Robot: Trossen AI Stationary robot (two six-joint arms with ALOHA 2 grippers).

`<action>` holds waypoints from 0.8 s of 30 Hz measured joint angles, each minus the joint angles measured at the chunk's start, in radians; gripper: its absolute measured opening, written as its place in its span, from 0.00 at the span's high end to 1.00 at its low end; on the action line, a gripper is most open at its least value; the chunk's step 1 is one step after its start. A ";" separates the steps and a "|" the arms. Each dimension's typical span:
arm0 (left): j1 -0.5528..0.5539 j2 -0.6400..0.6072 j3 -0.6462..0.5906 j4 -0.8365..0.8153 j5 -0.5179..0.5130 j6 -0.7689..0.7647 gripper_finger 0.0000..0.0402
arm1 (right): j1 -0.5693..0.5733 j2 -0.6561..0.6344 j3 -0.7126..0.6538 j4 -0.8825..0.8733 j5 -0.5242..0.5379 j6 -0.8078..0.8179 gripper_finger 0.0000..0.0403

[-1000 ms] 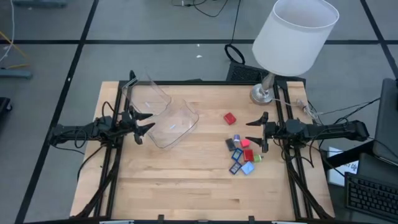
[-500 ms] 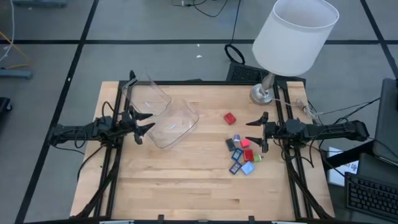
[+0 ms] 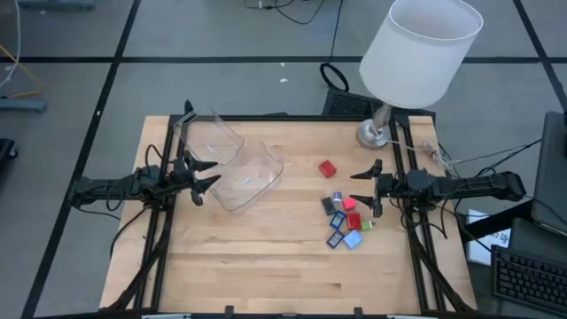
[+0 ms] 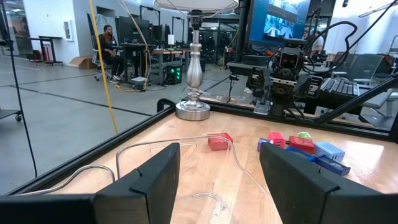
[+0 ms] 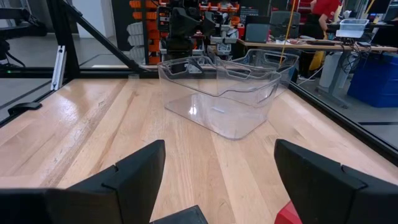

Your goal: Pick & Place Office items

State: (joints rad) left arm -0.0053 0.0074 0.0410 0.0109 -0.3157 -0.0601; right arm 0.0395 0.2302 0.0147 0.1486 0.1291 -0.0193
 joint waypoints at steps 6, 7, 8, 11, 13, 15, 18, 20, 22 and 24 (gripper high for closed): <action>0.000 0.000 0.000 0.000 0.000 0.000 0.44 | 0.000 0.000 0.000 0.022 0.000 0.004 0.27; 0.000 0.000 0.000 0.000 0.000 0.000 0.44 | 0.000 0.000 0.000 0.025 -0.002 0.023 0.27; 0.000 0.000 0.000 0.000 0.000 0.000 0.44 | 0.000 0.000 0.000 0.027 -0.003 0.061 0.27; 0.000 0.000 0.000 0.000 0.000 0.000 0.44 | 0.001 0.000 0.000 0.051 -0.003 0.236 0.27; 0.000 0.000 0.000 0.000 0.000 0.000 0.44 | 0.001 0.000 0.000 0.074 -0.003 0.344 0.27; 0.000 0.000 0.000 0.000 0.000 0.000 0.44 | 0.001 0.000 0.000 0.087 -0.003 0.388 0.27; 0.000 0.000 0.000 0.000 0.000 0.000 0.44 | 0.002 0.000 0.000 0.155 0.007 0.489 0.27; 0.000 0.000 0.000 0.000 0.000 0.000 0.44 | 0.002 0.000 0.000 0.213 0.011 0.565 0.27; 0.000 0.000 0.000 0.000 0.000 0.000 0.44 | 0.002 0.000 0.000 0.242 0.002 0.609 0.27; 0.000 0.000 0.000 0.000 0.000 0.000 0.44 | 0.002 0.000 -0.001 0.244 -0.011 0.631 0.27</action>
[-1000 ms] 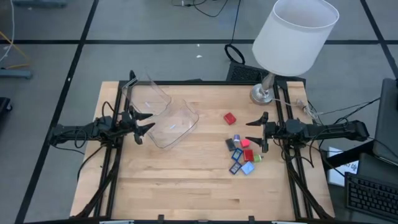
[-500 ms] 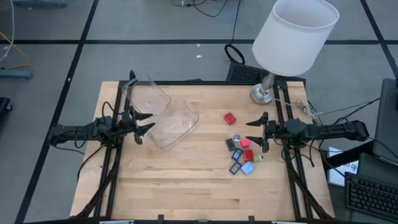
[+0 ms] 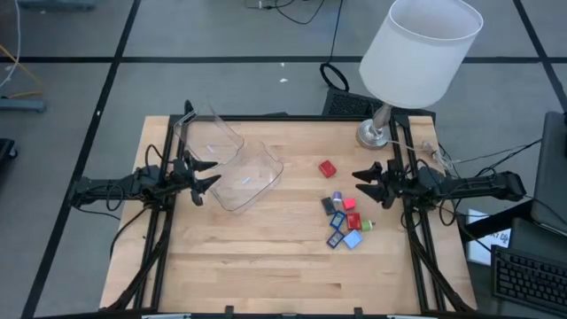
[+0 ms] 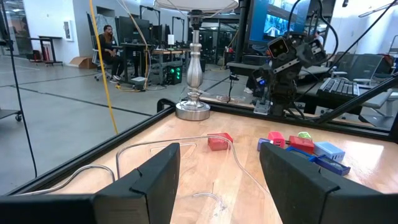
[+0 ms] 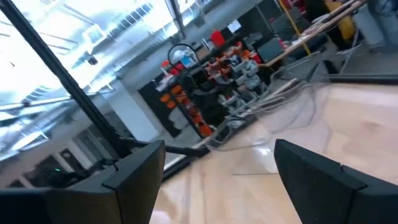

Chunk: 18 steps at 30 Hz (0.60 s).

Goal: Pick & Place Office items
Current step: Put the green charger adapter into the top transparent bin

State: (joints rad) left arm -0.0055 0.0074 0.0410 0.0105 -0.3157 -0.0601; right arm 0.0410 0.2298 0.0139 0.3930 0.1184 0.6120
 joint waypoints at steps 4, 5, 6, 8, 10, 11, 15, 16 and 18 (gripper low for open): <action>0.000 0.000 0.000 0.000 0.000 0.000 0.44 | 0.001 0.011 0.000 -0.036 -0.045 0.003 0.27; 0.000 0.000 0.000 0.000 0.000 0.000 0.44 | 0.000 0.017 0.000 -0.038 -0.044 -0.004 0.27; 0.000 0.000 0.000 0.000 0.000 0.000 0.44 | 0.000 0.024 0.000 -0.036 -0.042 -0.015 0.27; 0.000 0.000 0.000 0.000 0.000 0.000 0.44 | 0.000 0.041 0.000 -0.032 -0.042 -0.026 0.27; 0.000 0.000 0.000 0.000 0.000 0.000 0.44 | 0.000 0.062 0.000 -0.032 -0.044 -0.026 0.27; 0.000 0.000 0.000 0.000 0.000 0.000 0.44 | 0.000 0.074 0.000 -0.032 -0.046 -0.024 0.27; 0.000 0.000 0.000 0.000 0.000 0.000 0.44 | 0.000 0.134 0.000 -0.070 -0.042 -0.014 0.27; 0.000 0.000 0.000 0.000 0.000 0.000 0.44 | 0.000 0.150 0.000 -0.071 -0.041 -0.014 0.27; 0.000 0.000 0.000 0.000 0.000 0.000 0.44 | -0.001 0.176 0.000 -0.067 -0.039 0.005 0.27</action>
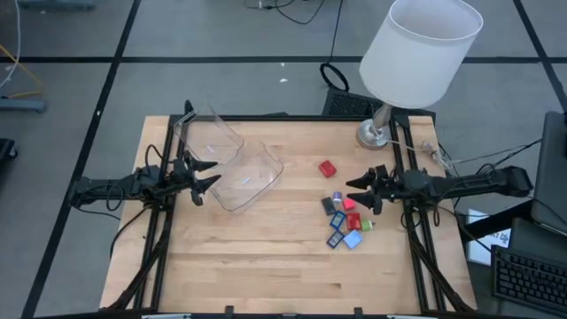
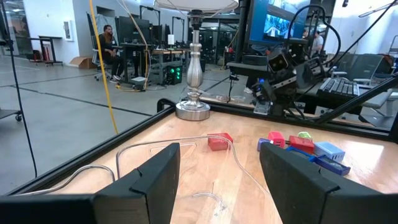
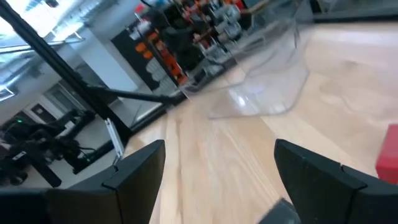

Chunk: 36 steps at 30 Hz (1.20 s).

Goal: Pick & Place Office items
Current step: Put the green charger adapter into the top transparent bin

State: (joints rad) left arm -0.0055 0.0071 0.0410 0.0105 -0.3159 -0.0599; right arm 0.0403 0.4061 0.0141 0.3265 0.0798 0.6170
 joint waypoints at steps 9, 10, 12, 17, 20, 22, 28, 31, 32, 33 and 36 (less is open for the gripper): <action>0.000 0.000 0.000 0.000 0.000 0.000 0.44 | 0.083 0.072 0.123 -0.073 -0.156 -0.188 0.27; 0.000 0.000 0.000 0.000 0.000 0.000 0.44 | 0.116 0.092 0.180 -0.145 -0.150 -0.196 0.27; 0.000 0.000 0.000 0.001 0.000 0.000 0.44 | 0.195 0.130 0.305 -0.325 -0.106 -0.223 0.28; 0.000 0.000 0.000 -0.001 0.000 0.000 0.44 | 0.384 0.310 0.558 -0.813 0.065 -0.163 0.31; 0.000 0.000 0.000 0.000 0.000 0.000 0.44 | 0.458 0.418 0.653 -0.990 0.123 -0.080 0.32; 0.000 0.000 0.000 -0.001 0.000 0.000 0.44 | 0.489 0.492 0.660 -1.083 0.128 -0.064 0.33; 0.000 0.000 0.000 -0.002 0.000 0.000 0.44 | 0.511 0.650 0.634 -1.154 0.126 -0.079 0.36; 0.000 0.000 0.000 -0.001 0.000 0.000 0.44 | 0.509 0.690 0.629 -1.136 0.131 -0.090 0.36; 0.000 0.000 0.000 -0.001 0.000 0.000 0.44 | 0.510 0.704 0.627 -1.128 0.130 -0.092 0.37; 0.000 0.000 0.000 -0.002 0.000 0.000 0.44 | 0.510 0.716 0.624 -1.121 0.128 -0.095 0.37; 0.000 0.000 0.000 -0.002 0.000 0.000 0.44 | 0.511 0.737 0.608 -1.083 0.105 -0.097 0.37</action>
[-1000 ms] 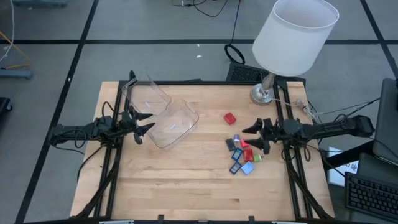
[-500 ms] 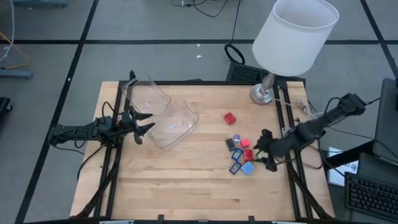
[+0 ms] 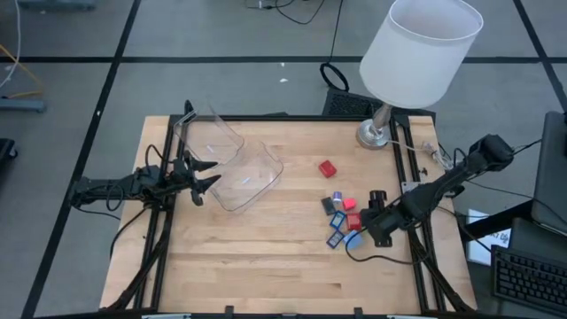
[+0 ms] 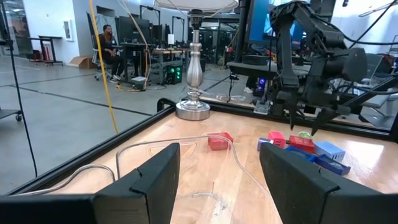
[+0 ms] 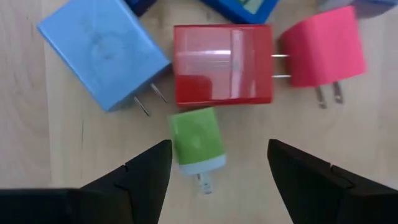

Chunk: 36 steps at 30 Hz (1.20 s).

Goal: Pick & Place Office items
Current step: Put the green charger adapter into the top transparent bin

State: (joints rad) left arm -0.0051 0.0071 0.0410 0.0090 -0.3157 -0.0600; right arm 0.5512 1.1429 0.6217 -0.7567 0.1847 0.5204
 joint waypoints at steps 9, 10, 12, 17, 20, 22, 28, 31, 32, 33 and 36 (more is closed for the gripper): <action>0.000 0.000 0.000 0.000 0.000 0.000 0.44 | 0.001 0.014 -0.058 0.120 -0.054 -0.010 0.37; 0.000 0.000 0.000 0.000 0.000 0.000 0.44 | 0.001 0.014 -0.058 0.117 -0.052 -0.010 0.37; 0.000 0.000 0.000 0.000 0.000 0.000 0.44 | 0.001 0.013 -0.058 0.124 -0.049 -0.010 0.37; 0.000 0.000 0.000 0.000 0.000 0.000 0.44 | 0.001 0.013 -0.058 0.118 -0.051 -0.007 0.37; 0.000 0.000 0.000 0.000 0.000 0.000 0.44 | 0.001 0.014 -0.058 0.119 -0.051 0.007 0.37; 0.000 0.000 0.000 0.000 0.000 0.000 0.44 | 0.001 0.014 -0.058 0.119 -0.050 0.009 0.37; 0.000 0.000 0.000 0.000 0.000 0.000 0.44 | 0.001 0.014 -0.058 0.120 -0.022 -0.001 0.37; 0.000 0.000 0.000 0.000 0.000 0.000 0.44 | 0.001 0.014 -0.058 0.120 -0.021 -0.016 0.37; 0.000 0.000 0.000 0.000 0.000 0.000 0.44 | 0.001 0.014 -0.058 0.119 -0.022 -0.018 0.37; 0.000 0.000 0.000 0.000 0.000 0.000 0.44 | 0.001 0.014 -0.058 0.119 -0.023 -0.021 0.37; 0.000 0.000 0.000 0.000 0.000 0.000 0.44 | 0.001 0.014 -0.059 0.121 -0.023 -0.025 0.37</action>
State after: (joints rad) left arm -0.0051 0.0071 0.0410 0.0090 -0.3157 -0.0600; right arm 0.5518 1.1564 0.5622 -0.6359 0.1616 0.4950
